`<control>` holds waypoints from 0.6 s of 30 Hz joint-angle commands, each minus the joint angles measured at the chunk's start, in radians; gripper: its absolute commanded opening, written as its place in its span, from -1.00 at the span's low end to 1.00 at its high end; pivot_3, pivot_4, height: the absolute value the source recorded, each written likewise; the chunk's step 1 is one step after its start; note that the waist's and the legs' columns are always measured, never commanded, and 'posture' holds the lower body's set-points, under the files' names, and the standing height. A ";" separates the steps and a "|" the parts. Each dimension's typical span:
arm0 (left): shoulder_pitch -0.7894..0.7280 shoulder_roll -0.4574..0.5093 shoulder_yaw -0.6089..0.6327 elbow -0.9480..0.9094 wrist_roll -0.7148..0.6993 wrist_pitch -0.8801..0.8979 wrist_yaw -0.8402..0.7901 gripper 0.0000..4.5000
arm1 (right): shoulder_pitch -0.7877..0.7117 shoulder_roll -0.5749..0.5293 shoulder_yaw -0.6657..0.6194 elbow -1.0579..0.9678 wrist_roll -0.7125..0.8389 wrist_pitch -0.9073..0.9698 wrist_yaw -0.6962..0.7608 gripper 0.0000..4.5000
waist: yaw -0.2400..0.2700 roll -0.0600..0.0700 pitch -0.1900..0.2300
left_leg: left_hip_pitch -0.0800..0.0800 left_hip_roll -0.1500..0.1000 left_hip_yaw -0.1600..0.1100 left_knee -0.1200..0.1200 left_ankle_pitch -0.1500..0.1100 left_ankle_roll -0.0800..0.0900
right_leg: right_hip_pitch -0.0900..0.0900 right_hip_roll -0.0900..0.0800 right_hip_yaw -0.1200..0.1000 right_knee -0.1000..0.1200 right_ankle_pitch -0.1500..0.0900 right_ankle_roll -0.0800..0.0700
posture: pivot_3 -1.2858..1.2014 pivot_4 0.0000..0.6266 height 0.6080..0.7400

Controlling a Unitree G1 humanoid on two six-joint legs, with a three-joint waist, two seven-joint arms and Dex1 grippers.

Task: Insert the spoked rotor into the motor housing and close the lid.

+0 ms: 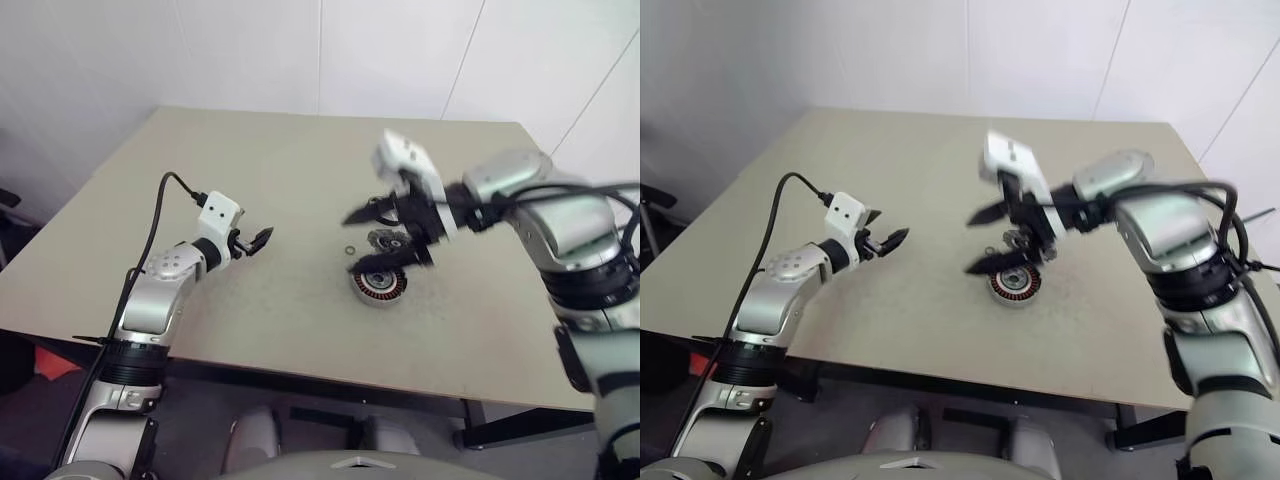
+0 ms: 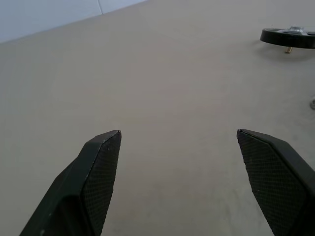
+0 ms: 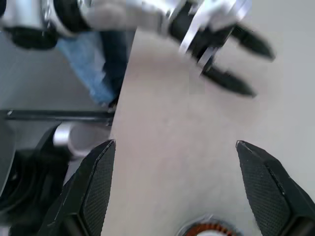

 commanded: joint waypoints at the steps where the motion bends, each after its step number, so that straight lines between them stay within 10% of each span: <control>1: -0.023 0.002 -0.006 -0.011 0.009 -0.025 -0.003 0.77 | -0.020 0.104 -0.052 0.061 -0.038 -0.075 -0.191 0.96 | 0.000 0.000 0.000 | 0.000 0.000 0.000 0.000 0.000 0.000 | 0.000 0.000 0.000 0.000 0.000 0.000 | 0.03 -1.00 1.00; 15: -0.052 -0.007 -0.033 0.027 0.023 -0.041 -0.023 0.77 | 0.074 0.464 0.141 0.210 -0.148 -0.127 -0.556 0.96 | -0.002 -0.001 0.000 | -0.005 -0.001 0.000 -0.003 0.003 -0.007 | -0.006 0.000 0.000 0.001 0.000 0.000 | 0.03 -1.00 1.00; 18: -0.043 0.000 -0.025 0.028 0.025 -0.043 -0.021 0.77 | 0.095 0.496 0.194 0.357 -0.233 -0.218 -0.619 0.67 | -0.002 -0.001 0.000 | -0.006 -0.001 0.000 -0.003 0.003 -0.008 | -0.007 0.000 0.000 0.001 0.000 0.000 | 0.03 -1.00 1.00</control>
